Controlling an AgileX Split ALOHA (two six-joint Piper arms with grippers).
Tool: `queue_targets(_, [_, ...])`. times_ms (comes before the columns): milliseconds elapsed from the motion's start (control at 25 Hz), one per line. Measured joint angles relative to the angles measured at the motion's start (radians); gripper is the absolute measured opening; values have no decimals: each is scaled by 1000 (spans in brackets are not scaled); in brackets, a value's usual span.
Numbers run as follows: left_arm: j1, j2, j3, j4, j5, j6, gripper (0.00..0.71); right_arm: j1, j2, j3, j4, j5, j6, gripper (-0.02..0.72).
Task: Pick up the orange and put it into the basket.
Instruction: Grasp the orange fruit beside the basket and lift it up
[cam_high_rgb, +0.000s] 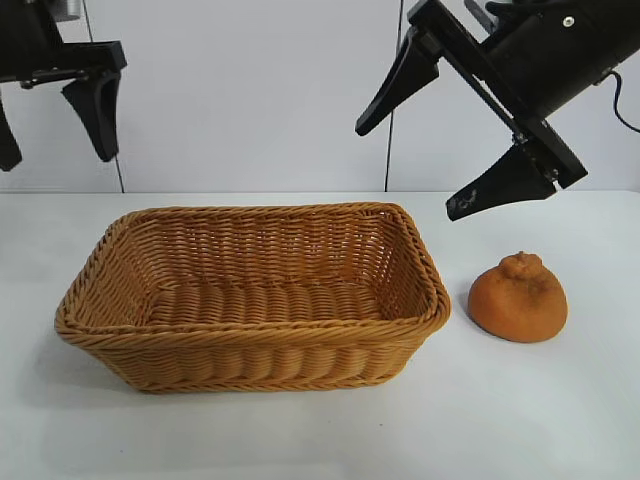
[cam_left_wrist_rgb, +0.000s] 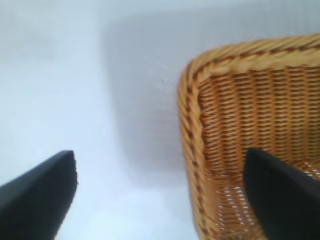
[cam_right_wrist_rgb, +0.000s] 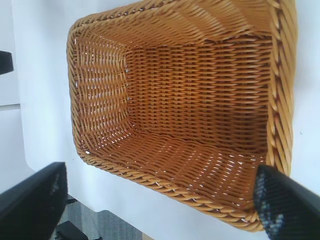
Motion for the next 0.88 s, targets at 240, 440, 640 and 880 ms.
queue_targets(240, [105,0,0,35,3,-1,643,0,0,0,-4,1,1,694])
queue_targets(440, [105,-16,25,15,3,-1,643,0,0,0,-4,1,1,694])
queue_targets(640, [97,-111,148,14,3,13,643,0,0,0,-6,1,1,694])
queue_targets(880, [97,-294,355,15,3,41,643,0,0,0,-7,1,1,694])
